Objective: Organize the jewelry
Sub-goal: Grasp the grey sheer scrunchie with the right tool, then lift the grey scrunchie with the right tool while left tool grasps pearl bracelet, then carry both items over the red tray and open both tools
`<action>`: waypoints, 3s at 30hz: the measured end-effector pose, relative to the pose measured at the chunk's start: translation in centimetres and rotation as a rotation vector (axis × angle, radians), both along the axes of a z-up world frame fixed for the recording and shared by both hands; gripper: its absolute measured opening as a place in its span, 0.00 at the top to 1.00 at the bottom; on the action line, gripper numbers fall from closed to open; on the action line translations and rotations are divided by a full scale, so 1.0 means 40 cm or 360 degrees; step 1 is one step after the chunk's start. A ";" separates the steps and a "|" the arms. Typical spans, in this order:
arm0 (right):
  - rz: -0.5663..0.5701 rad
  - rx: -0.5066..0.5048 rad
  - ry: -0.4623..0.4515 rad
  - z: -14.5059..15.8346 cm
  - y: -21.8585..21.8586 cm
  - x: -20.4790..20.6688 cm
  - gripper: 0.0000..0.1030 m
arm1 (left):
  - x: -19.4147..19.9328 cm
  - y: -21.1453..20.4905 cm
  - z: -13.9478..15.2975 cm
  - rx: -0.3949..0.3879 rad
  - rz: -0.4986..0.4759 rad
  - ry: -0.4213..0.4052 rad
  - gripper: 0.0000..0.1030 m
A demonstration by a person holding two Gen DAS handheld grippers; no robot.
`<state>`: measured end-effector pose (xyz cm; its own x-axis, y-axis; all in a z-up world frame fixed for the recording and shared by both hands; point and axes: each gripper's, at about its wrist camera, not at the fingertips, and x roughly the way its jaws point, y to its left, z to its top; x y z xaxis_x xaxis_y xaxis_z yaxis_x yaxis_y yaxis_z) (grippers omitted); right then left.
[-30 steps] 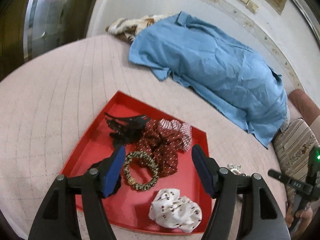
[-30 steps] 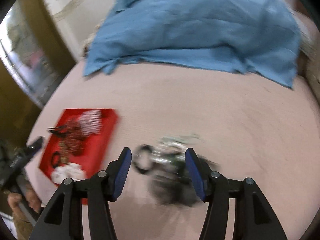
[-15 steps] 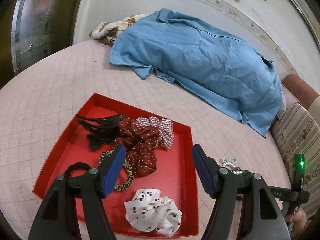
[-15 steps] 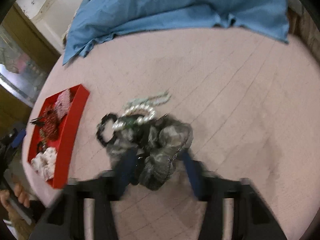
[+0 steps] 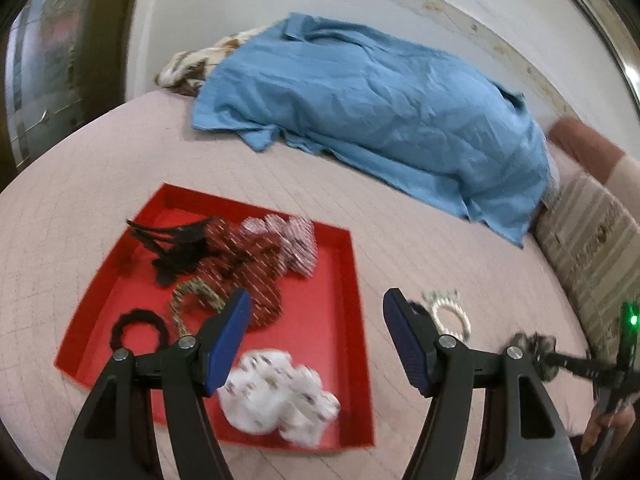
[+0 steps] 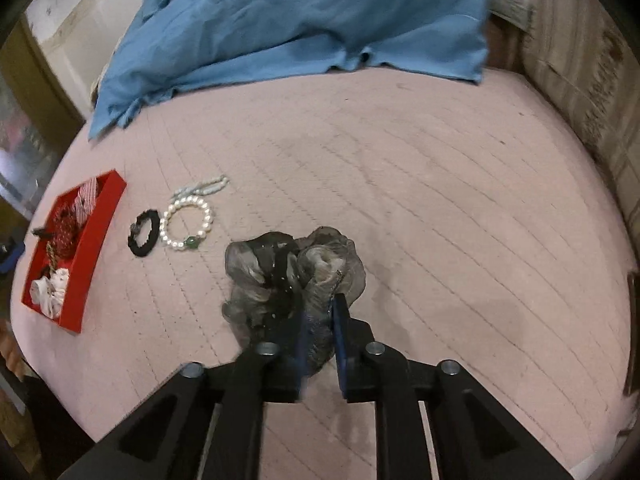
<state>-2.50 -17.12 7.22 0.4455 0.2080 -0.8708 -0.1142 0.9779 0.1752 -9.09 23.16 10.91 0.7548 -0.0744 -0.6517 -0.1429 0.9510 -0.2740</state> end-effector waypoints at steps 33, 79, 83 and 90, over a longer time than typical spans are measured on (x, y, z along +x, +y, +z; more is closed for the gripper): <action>-0.0096 0.0514 -0.0200 -0.121 -0.123 0.025 0.35 | 0.287 -0.550 -0.175 0.0225 -0.0586 0.0552 0.52; -0.0024 0.0598 -0.0207 -0.121 -0.102 -0.030 0.80 | -0.046 -0.307 0.038 -0.0227 -0.0298 0.0307 0.90; -0.0033 0.0574 -0.0201 -0.119 -0.099 -0.051 0.80 | -0.076 -0.249 0.072 -0.0216 -0.0244 0.0239 0.90; -0.0040 0.0606 -0.0147 -0.102 -0.086 -0.090 0.80 | -0.130 -0.121 0.119 -0.0129 -0.0064 0.0150 0.90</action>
